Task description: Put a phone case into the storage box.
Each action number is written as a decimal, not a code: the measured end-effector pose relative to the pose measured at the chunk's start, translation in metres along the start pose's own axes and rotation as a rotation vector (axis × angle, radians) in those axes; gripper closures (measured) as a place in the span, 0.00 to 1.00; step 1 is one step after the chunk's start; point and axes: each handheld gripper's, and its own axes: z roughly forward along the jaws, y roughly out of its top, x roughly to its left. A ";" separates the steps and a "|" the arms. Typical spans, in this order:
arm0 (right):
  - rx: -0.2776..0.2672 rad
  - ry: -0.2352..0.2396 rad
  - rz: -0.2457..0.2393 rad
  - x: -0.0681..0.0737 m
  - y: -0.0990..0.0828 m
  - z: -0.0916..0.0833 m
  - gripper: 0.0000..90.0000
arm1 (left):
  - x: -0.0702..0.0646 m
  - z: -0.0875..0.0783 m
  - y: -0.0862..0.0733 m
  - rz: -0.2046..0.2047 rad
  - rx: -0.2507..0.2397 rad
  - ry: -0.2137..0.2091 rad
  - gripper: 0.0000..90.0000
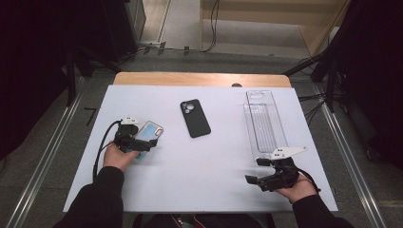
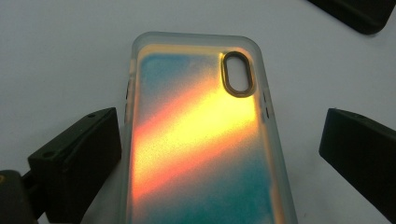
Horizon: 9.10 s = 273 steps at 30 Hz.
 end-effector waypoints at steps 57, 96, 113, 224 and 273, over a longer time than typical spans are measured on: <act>-0.030 0.005 -0.002 0.002 0.001 -0.001 0.15 | -0.049 -0.036 0.018 -0.014 -0.069 0.002 0.20; -0.095 -0.009 0.124 0.012 0.014 -0.006 0.15 | -0.159 -0.021 0.014 0.009 -0.221 -0.031 0.19; -0.156 -0.030 0.167 0.035 0.038 -0.001 0.15 | -0.175 -0.009 0.001 -0.034 -0.359 -0.036 0.19; -0.178 0.096 0.199 0.042 0.121 0.047 0.86 | -0.172 -0.036 0.018 -0.044 -0.234 -0.294 0.21; -0.114 0.360 -0.229 0.034 0.112 0.039 0.86 | -0.132 -0.043 0.057 0.248 -0.066 -0.715 0.59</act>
